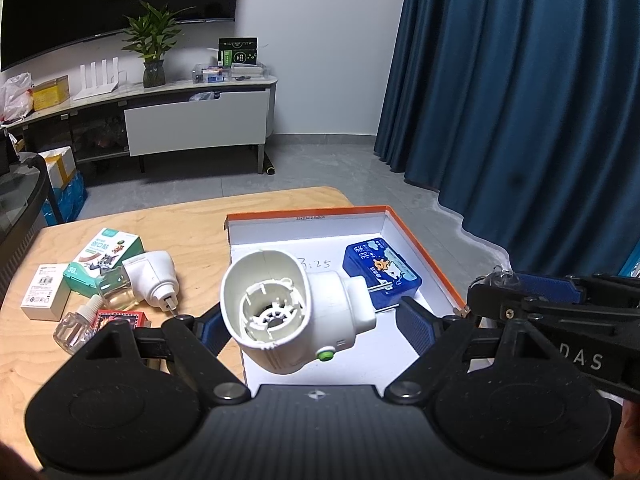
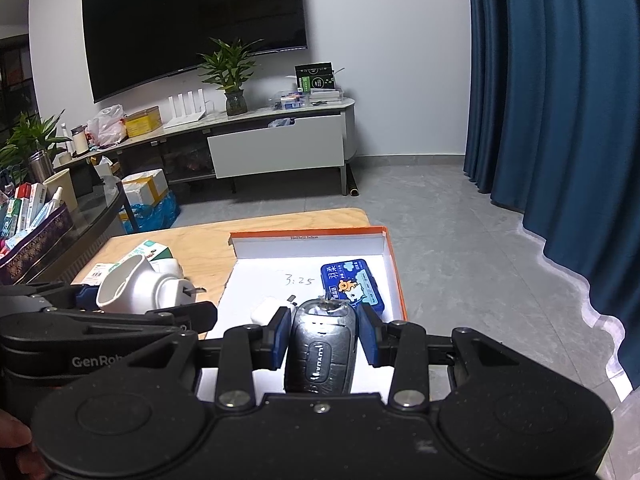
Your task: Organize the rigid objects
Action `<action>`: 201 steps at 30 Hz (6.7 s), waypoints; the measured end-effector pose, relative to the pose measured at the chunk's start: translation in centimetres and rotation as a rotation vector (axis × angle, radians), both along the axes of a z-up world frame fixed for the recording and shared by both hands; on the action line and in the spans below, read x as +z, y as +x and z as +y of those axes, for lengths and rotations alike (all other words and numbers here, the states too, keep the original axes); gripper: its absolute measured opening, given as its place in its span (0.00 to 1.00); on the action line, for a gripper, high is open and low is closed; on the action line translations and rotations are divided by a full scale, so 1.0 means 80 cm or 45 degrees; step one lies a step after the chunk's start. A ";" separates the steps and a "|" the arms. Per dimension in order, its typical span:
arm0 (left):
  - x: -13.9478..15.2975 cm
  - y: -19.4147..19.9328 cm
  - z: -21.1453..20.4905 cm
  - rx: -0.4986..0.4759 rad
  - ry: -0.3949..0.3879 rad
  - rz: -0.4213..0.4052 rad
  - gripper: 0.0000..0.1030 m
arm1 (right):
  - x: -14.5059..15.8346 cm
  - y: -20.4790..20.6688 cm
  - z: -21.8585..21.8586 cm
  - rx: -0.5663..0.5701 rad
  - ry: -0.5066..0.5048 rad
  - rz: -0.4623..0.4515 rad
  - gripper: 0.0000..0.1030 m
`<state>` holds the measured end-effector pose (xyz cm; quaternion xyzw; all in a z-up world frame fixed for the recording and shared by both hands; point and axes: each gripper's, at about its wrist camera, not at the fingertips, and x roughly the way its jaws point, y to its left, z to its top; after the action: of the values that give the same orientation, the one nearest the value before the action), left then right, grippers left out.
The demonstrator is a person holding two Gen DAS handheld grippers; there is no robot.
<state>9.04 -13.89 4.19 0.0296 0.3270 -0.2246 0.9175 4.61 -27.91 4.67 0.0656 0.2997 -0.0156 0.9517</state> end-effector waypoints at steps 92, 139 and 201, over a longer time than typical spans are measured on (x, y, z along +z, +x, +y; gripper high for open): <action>-0.001 0.002 0.008 0.025 0.014 0.003 0.84 | -0.008 0.002 0.004 -0.003 -0.019 0.002 0.44; -0.008 0.004 0.009 0.035 0.002 0.030 0.84 | -0.009 0.001 0.008 0.003 -0.022 0.016 0.44; -0.060 0.031 -0.017 -0.021 0.058 0.155 0.84 | -0.044 0.014 -0.023 -0.039 0.014 0.200 0.45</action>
<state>11.50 -15.24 -0.63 0.0395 0.3871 -0.2258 0.8931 5.74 -29.74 1.11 0.0739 0.3725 -0.0338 0.9245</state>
